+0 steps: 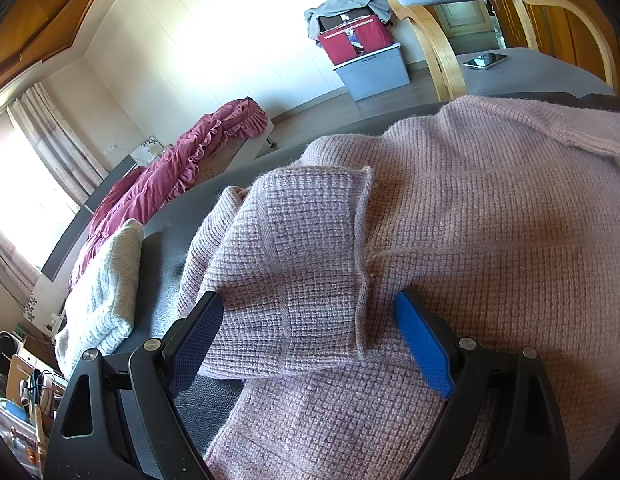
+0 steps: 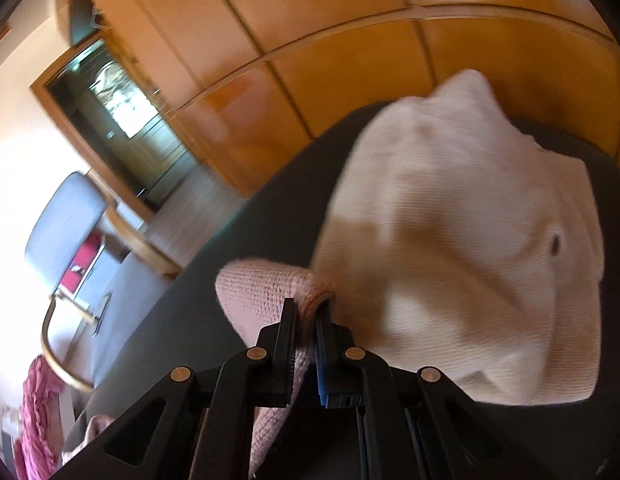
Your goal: Fold clothes
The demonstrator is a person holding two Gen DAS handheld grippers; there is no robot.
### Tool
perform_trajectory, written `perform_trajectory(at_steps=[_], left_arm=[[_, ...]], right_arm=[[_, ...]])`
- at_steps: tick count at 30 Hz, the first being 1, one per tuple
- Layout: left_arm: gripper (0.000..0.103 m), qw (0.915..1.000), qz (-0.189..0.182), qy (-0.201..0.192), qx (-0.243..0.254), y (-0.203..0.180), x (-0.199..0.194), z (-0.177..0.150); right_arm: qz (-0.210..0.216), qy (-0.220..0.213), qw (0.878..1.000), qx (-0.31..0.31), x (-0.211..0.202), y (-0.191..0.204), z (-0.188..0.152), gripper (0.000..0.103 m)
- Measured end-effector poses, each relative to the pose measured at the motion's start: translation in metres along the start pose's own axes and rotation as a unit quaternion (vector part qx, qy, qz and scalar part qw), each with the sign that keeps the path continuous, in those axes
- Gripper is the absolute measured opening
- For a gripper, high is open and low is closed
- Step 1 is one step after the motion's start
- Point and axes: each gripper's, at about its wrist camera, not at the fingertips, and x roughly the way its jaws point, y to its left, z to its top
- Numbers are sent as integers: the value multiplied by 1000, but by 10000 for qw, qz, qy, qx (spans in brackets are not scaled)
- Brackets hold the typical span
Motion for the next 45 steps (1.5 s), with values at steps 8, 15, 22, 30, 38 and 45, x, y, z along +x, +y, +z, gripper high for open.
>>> perform_trajectory(at_steps=[8,15,22,30,38,45], left_arm=[[90,10000,39,-6,26,-3,-1,0],[90,10000,78,-6,49,-7,-4,1],[90,10000,70,21,43,-9,-5,2],[91,9999,111,28,66,-9,-6,3],[91,9992,322,-18,237,-14,-10,3],[91,9988,379,-32,309,-16,-11,4]], right_arm=[[-705,208,9966,-362,-5,-4,-26,22],[215,-263,9849,-1700,-58,87,-110,25],[985,1395,9080,-3826,-19,187,-220,25],[646,1206,9093,-3929,7,169,-187,21],[241,832,9076,-4109,16,174,-193,21],[1472,948,8980,-4036,-71,175,-223,24]])
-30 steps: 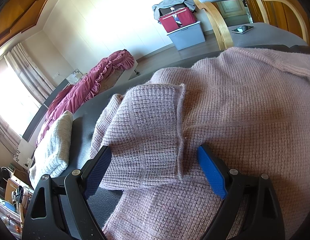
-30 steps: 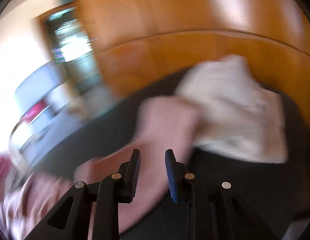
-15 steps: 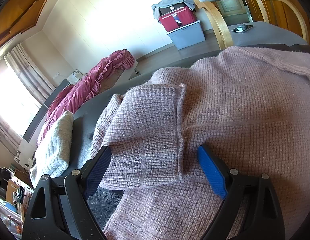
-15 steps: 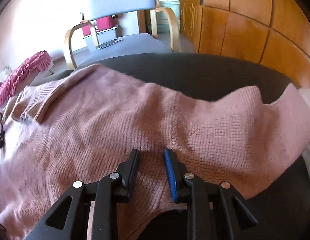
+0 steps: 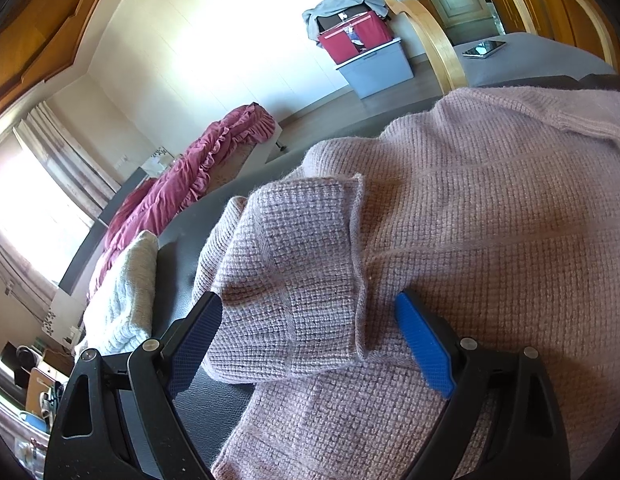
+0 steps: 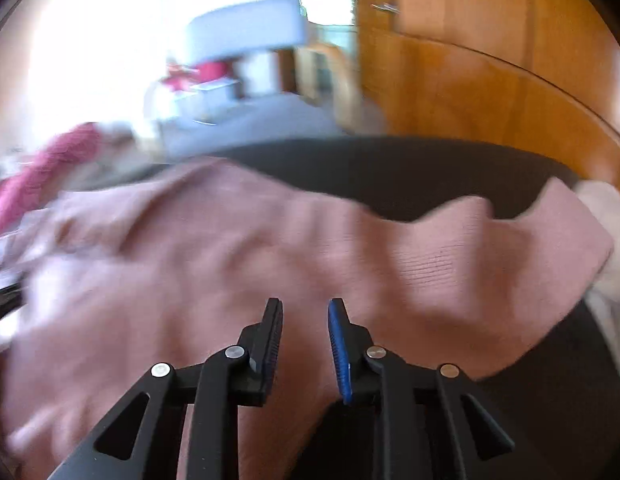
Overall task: Fold clothes
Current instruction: 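Release the cuff and smooth the sweater with the right gripper, then close the left gripper on the folded sleeve edge of the pink sweater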
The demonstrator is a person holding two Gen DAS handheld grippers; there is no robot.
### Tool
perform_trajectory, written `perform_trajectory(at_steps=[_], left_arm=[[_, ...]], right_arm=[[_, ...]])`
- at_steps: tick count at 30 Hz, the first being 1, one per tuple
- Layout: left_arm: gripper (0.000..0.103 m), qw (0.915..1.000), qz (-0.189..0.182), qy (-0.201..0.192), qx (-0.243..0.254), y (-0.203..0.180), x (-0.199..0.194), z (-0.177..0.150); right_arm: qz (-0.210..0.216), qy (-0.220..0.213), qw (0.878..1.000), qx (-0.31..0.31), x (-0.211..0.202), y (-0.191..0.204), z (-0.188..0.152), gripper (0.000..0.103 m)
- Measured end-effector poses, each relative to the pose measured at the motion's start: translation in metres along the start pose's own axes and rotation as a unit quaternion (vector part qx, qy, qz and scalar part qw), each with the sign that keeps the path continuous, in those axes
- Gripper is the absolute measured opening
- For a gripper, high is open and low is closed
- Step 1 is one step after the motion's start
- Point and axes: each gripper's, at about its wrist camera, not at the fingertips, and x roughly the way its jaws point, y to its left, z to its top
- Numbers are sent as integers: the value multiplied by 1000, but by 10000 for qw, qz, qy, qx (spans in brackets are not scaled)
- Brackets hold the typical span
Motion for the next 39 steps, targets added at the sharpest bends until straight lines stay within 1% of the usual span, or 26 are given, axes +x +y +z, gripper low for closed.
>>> perform_trajectory(at_steps=[2,3,4,6,7,9,10,12,13,15,18,22,23,24,26,28,29,30,32,33,34,36,37,39], left_arm=[[91,10000,16,-5,16,-1,0,1],[91,10000,6,0,12,0,0,1],[91,10000,-15,7,-1,0,0,1],[91,10000,-65,22,-33,2,1,1],[91,9999,-90,30,-46,3,1,1],[91,9999,-114,35,-54,3,1,0],[91,9999,-123,36,-56,3,1,0],[91,9999,-140,42,-61,4,2,0],[91,9999,-148,44,-64,5,2,0],[91,9998,-164,48,-72,6,3,0],[91,9998,-174,49,-86,5,3,-1],[91,9998,-184,49,-102,6,3,-2],[91,9998,-187,48,-108,6,3,-2],[91,9997,-190,47,-113,6,3,-2],[91,9996,-223,52,-143,8,4,-3],[91,9995,-266,58,-179,10,5,-3],[91,9993,-293,64,-201,11,5,-4],[91,9992,-319,72,-222,12,6,-4],[91,9990,-356,83,-252,13,7,-4],[91,9990,-366,85,-261,13,7,-4],[91,9990,-366,84,-261,14,7,-4],[91,9989,-370,83,-262,17,8,-4],[91,9989,-381,85,-272,18,8,-4],[91,9986,-421,105,-318,20,9,-5]], right_arm=[[613,64,9958,-682,-24,36,-17,24],[872,134,9910,-1009,-35,49,-24,24],[1132,306,9844,-1309,-42,61,-35,24],[1682,766,9640,-1910,-53,88,-60,24],[1831,978,9539,-2166,-56,98,-73,24],[1860,1364,9406,-2491,-60,105,-97,24],[1895,1463,9363,-2571,-64,104,-106,25],[2008,1538,9306,-2644,-78,96,-120,25],[2067,1645,9281,-2625,-82,88,-125,25],[2117,1864,9257,-2522,-92,63,-134,25],[1934,2081,9286,-2387,-106,27,-152,25],[1121,1833,9459,-2431,-126,6,-160,27],[1067,1668,9520,-2333,-130,3,-158,27],[1122,1441,9592,-2158,-134,0,-153,27],[1090,954,9727,-1815,-130,6,-132,28],[1020,455,9828,-1467,-124,13,-110,29],[900,260,9870,-1308,-110,26,-97,29],[709,164,9914,-1088,-94,37,-82,29],[99,169,9990,-400,-64,39,-54,29],[-124,205,9996,-127,-49,39,-42,29],[-245,244,9994,84,-36,38,-33,29],[-185,456,9986,193,-4,43,-18,29],[-283,567,9979,106,11,46,-15,29],[-618,715,9955,-122,39,52,-11,31]])
